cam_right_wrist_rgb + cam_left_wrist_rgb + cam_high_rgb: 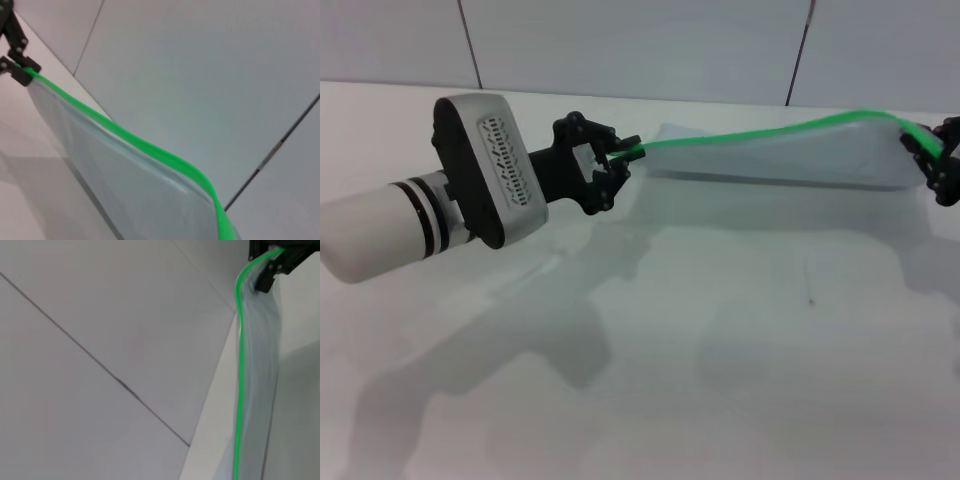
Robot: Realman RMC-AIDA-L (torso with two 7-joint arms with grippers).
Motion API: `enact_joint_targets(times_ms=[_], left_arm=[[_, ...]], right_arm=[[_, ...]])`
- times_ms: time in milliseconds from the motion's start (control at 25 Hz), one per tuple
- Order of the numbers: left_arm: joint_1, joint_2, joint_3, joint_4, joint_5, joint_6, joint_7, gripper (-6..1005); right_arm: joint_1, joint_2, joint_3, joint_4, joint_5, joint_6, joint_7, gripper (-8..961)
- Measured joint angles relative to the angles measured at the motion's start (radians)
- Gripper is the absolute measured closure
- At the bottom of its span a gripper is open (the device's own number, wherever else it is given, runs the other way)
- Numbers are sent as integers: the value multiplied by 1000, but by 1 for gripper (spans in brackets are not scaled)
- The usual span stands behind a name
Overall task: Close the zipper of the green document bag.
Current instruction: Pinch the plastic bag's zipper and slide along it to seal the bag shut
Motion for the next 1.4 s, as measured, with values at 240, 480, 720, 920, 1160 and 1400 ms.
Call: enact_joint_targets(times_ms=[240,480,720,920,1160,1400], left_arm=[[2,-1,-6,0,1,-2,0,920],[2,-2,-7,0,1,-4,1,921],[2,-3,-10,0,-4,-7,1,920],[0,-6,-22,0,-6,-11,3,900],[-6,-8,-37,0,-78,-12,6,839],[-9,-8,-37,0,-168,-55,7,778]], right_arm=[[-3,2,20,5,4,-1,0,900],[-3,2,20,10,6,-14,0,900],[-3,2,21,11,9,-15,-3,900],[-2,3,21,11,10,-19,-22,901],[2,5,44,11,45,-43,-14,848],[-19,6,40,-3,124,-104,-15,711]])
